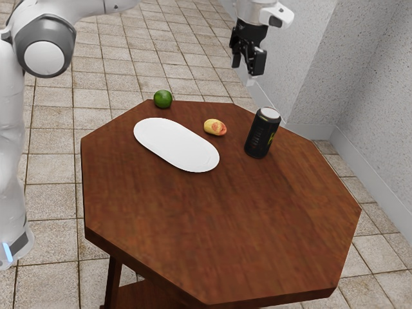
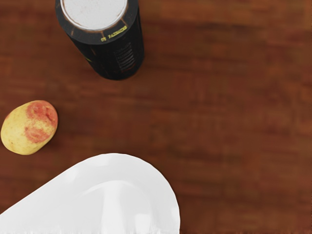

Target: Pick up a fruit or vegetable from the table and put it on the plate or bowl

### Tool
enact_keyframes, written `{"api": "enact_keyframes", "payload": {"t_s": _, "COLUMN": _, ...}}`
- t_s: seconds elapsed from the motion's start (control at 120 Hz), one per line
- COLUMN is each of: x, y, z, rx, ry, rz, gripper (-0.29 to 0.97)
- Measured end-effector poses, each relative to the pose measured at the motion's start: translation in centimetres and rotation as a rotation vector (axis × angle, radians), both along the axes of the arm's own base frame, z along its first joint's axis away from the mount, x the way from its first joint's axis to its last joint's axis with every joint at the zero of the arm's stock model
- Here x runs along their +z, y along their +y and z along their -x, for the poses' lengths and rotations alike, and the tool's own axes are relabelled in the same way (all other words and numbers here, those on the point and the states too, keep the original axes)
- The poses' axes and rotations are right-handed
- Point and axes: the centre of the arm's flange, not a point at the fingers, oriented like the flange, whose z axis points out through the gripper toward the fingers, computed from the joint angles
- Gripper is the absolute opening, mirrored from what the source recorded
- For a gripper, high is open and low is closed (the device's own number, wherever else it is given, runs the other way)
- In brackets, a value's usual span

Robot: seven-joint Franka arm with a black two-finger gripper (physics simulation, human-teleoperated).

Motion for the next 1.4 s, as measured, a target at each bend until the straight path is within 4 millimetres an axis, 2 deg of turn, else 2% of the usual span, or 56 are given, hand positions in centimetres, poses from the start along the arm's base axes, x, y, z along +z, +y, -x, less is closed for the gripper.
{"api": "enact_keyframes", "payload": {"t_s": 0.2, "x": 0.0, "y": 0.7, "z": 0.2, "rx": 0.021, "ry": 0.006, "rz": 0.019, "gripper": 0.68}}
{"api": "enact_keyframes", "payload": {"t_s": 0.267, "x": 2.7, "y": 0.9, "z": 1.5, "rx": 0.025, "ry": -0.038, "rz": 0.019, "gripper": 0.68}}
{"api": "enact_keyframes", "payload": {"t_s": 0.325, "x": 8.6, "y": 0.9, "z": 4.4, "rx": 0.023, "ry": -0.156, "rz": 0.018, "gripper": 0.68}}
{"api": "enact_keyframes", "payload": {"t_s": 0.375, "x": 11.5, "y": 0.8, "z": 6.3, "rx": 0.022, "ry": -0.213, "rz": 0.019, "gripper": 0.68}}
{"api": "enact_keyframes", "payload": {"t_s": 0.442, "x": 12.7, "y": 0.9, "z": 7.2, "rx": 0.024, "ry": -0.233, "rz": 0.019, "gripper": 0.68}}
{"api": "enact_keyframes", "payload": {"t_s": 0.533, "x": 12.4, "y": 1.5, "z": 7.1, "rx": 0.043, "ry": -0.22, "rz": -0.013, "gripper": 0.68}}
{"api": "enact_keyframes", "payload": {"t_s": 0.608, "x": 9.7, "y": 2.3, "z": 4.6, "rx": 0.067, "ry": -0.164, "rz": -0.048, "gripper": 0.68}}
{"api": "enact_keyframes", "payload": {"t_s": 0.65, "x": 5.6, "y": 3.0, "z": 1.1, "rx": 0.084, "ry": -0.088, "rz": -0.066, "gripper": 0.68}}
{"api": "enact_keyframes", "payload": {"t_s": 0.692, "x": 2.2, "y": 3.9, "z": -1.3, "rx": 0.1, "ry": -0.028, "rz": -0.065, "gripper": 0.68}}
{"api": "enact_keyframes", "payload": {"t_s": 0.767, "x": -2.8, "y": 5.9, "z": -4.1, "rx": 0.134, "ry": 0.052, "rz": -0.041, "gripper": 0.68}}
{"api": "enact_keyframes", "payload": {"t_s": 0.825, "x": -5.3, "y": 7.0, "z": -5.4, "rx": 0.149, "ry": 0.08, "rz": -0.005, "gripper": 0.68}}
{"api": "enact_keyframes", "payload": {"t_s": 0.9, "x": -6.6, "y": 7.7, "z": -6.1, "rx": 0.157, "ry": 0.079, "rz": 0.021, "gripper": 0.68}}
{"api": "enact_keyframes", "payload": {"t_s": 0.992, "x": -7.1, "y": 8.8, "z": -6.4, "rx": 0.153, "ry": 0.062, "rz": 0.033, "gripper": 0.68}}
{"api": "enact_keyframes", "payload": {"t_s": 1.142, "x": -11.5, "y": 10.7, "z": -7.8, "rx": 0.081, "ry": 0.065, "rz": 0.019, "gripper": 0.68}}
{"api": "enact_keyframes", "payload": {"t_s": 1.258, "x": -14.2, "y": 11.1, "z": -7.0, "rx": 0.012, "ry": 0.079, "rz": 0.021, "gripper": 0.68}}
{"api": "enact_keyframes", "payload": {"t_s": 1.317, "x": -16.4, "y": 11.3, "z": -6.6, "rx": -0.025, "ry": 0.085, "rz": 0.022, "gripper": 0.68}}
{"api": "enact_keyframes", "payload": {"t_s": 1.4, "x": -17.9, "y": 11.2, "z": -6.2, "rx": -0.081, "ry": 0.068, "rz": 0.003, "gripper": 0.68}}
